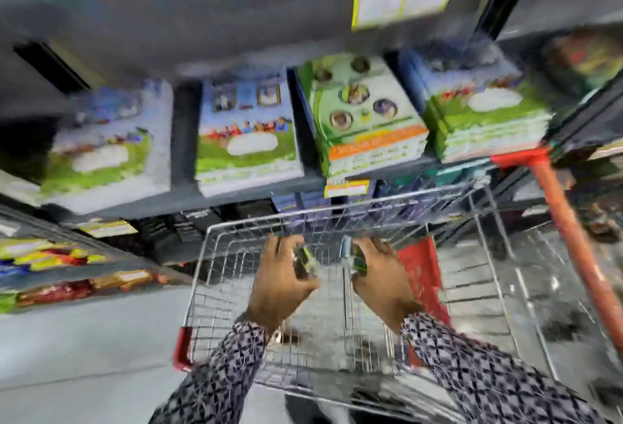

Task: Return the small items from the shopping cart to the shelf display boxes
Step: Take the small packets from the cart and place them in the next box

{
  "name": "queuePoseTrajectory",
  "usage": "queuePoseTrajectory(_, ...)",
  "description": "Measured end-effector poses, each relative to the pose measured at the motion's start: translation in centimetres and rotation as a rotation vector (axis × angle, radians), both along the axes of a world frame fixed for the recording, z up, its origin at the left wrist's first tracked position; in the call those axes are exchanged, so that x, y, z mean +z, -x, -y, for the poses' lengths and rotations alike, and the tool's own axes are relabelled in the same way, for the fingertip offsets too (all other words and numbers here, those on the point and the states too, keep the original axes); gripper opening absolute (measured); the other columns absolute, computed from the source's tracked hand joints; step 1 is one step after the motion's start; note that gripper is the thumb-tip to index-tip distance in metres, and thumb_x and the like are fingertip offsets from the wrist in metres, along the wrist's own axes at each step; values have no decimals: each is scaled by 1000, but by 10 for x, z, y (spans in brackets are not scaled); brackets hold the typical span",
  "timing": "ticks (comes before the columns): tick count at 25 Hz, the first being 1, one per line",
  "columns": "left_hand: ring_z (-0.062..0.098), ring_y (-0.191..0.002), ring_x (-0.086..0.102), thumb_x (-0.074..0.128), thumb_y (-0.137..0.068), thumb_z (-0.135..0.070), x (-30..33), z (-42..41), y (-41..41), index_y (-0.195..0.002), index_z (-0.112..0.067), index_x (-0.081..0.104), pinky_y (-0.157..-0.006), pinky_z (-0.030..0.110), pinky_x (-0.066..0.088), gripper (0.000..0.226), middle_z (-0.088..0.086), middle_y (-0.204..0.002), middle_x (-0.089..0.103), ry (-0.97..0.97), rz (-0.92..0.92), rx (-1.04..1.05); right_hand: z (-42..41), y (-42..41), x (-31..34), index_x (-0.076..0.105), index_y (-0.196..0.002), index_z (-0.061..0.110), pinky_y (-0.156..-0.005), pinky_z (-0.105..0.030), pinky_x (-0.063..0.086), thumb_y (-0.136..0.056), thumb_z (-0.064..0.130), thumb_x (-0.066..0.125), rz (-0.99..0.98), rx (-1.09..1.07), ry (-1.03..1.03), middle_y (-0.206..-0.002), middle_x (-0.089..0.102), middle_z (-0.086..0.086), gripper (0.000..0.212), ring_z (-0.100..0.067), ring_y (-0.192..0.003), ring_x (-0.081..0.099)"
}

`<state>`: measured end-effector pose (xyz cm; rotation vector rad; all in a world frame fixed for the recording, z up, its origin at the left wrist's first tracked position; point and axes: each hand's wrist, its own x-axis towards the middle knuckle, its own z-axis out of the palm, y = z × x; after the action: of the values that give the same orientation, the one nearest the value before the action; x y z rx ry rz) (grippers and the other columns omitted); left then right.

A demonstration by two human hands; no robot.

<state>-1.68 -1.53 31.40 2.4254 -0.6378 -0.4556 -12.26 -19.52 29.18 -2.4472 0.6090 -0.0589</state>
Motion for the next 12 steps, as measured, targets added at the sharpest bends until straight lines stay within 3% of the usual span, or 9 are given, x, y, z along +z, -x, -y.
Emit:
queuePoseTrajectory(3,12,-118,53,77,-69,-27,120,-6,-10,-132,-35,54,-104,28,46,68,-10,-132,45,173,166,-28,1,0,116,54,-128,31,-84,-42,55,-73,24,73,213,-18,51,-118,66,-4,58,-29,-108,60)
queuePoseTrajectory(7,-4,-123,41,75,-64,-23,256,7,-45,-132,-29,57,-111,-1,18,70,-18,-130,42,347,488,-38,22,-25,250,65,-126,24,-98,-28,42,-66,21,69,520,-32,151,-125,66,1,60,-23,-115,56)
queuePoseTrajectory(10,1,-121,46,71,-61,-26,336,28,-78,-129,-22,61,-111,3,22,68,-11,-128,50,388,612,-73,42,-57,328,70,-120,22,-99,-25,38,-64,24,67,698,-34,240,-120,69,-1,56,-24,-109,58)
queuePoseTrajectory(12,11,-124,51,67,-61,-36,378,46,-106,-130,-24,60,-111,18,35,70,-6,-130,54,346,609,-114,57,-82,375,71,-121,21,-96,-26,38,-67,29,65,751,-28,280,-117,72,-5,55,-28,-105,59)
